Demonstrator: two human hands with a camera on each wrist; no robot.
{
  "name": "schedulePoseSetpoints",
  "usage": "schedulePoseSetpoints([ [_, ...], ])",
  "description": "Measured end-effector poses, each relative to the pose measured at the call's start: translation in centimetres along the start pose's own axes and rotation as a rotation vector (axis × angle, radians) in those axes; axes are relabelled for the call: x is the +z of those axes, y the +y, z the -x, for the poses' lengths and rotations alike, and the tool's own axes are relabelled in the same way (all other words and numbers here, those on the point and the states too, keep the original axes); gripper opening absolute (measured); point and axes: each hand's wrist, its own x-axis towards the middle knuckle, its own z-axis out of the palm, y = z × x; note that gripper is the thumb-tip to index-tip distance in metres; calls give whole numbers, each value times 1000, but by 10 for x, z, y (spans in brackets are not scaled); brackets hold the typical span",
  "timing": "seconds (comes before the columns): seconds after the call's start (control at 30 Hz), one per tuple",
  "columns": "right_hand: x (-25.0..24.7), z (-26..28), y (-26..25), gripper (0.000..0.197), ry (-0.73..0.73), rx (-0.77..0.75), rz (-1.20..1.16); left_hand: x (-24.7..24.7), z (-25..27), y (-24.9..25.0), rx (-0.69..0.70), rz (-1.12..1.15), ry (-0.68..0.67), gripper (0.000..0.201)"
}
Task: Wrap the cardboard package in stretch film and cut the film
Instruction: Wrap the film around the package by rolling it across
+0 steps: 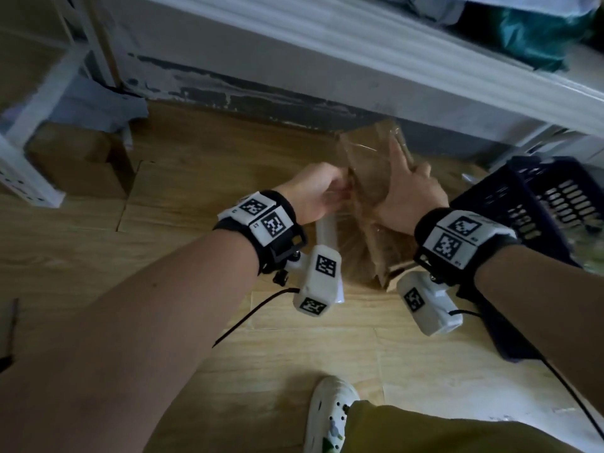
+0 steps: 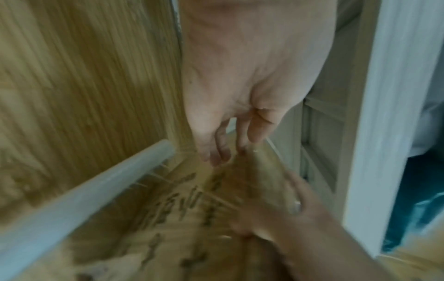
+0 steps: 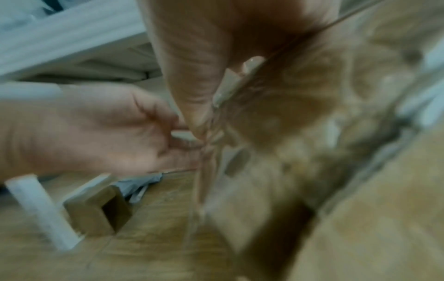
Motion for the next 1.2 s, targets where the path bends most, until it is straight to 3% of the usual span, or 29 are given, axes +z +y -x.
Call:
schedulePoseSetpoints([
  [0.13, -18, -4, 6, 121, 28, -39, -127, -24, -18, -14, -58, -271, 252, 22],
  [0.2, -24, -5, 6, 119, 28, -60, -195, -38, -24, -21, -80, -356, 288, 43],
  [0.27, -26, -4, 4, 117, 22, -74, -235, -46, -26, -27, -83, -362, 241, 49],
  [0.43, -25, 3, -11, 116, 12, -132, -259, -39, -24, -33, -52, -351, 99, 27],
  [0.6, -30, 4, -24, 111, -3, -118, -417, -42, -17, -28, -14, -292, 120, 67],
  [0.7, -33, 5, -24, 106, -4, -113, -514, -46, -10, -24, -16, -283, 94, 78],
  [0.97, -29, -4, -8, 87, -17, -29, -790, -51, -7, -26, -14, -261, 83, 80],
  [1.03, -31, -11, -1, 83, -41, -38, -804, -51, -6, -29, -36, -289, 83, 66],
  [1.2, -31, -27, 17, 93, -129, -50, -747, -57, -12, -46, -117, -376, 58, 53],
])
